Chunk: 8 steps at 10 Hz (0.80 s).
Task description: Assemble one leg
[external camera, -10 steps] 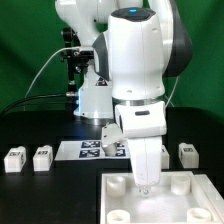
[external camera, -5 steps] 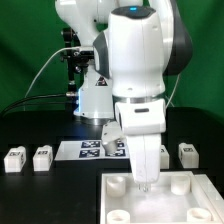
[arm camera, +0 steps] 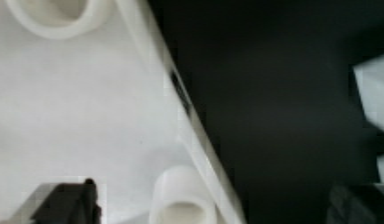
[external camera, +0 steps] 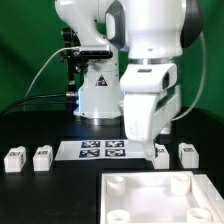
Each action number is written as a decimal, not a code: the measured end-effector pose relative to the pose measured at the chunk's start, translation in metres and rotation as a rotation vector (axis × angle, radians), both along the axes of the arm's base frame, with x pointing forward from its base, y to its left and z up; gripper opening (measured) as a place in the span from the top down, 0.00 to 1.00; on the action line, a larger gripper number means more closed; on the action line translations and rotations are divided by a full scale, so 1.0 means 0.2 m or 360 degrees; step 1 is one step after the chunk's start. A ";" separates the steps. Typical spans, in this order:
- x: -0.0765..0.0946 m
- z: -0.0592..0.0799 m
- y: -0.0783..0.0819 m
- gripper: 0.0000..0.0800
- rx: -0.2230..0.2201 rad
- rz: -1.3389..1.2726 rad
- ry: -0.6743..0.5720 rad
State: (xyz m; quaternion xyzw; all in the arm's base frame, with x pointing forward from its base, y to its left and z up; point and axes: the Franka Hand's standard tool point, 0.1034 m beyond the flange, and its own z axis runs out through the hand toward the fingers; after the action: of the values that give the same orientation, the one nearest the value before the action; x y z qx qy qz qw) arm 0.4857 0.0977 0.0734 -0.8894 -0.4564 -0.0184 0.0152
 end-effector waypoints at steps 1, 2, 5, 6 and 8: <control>-0.02 0.02 0.07 0.19 0.0011 -0.0196 0.0004; -0.04 0.05 0.17 0.19 0.0030 -0.0487 0.0020; -0.04 0.07 0.26 0.19 0.0080 -0.1006 0.0059; -0.04 0.07 0.26 0.19 0.0085 -0.1117 0.0068; -0.09 0.02 0.27 0.19 0.0071 -0.1362 0.0154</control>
Offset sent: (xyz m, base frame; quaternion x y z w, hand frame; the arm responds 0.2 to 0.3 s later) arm -0.0021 0.0370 0.0082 0.0053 0.0085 0.3249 0.9457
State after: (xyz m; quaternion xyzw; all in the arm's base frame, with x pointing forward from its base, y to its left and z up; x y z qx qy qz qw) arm 0.4683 0.1525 0.0771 -0.9979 -0.0445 0.0087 0.0468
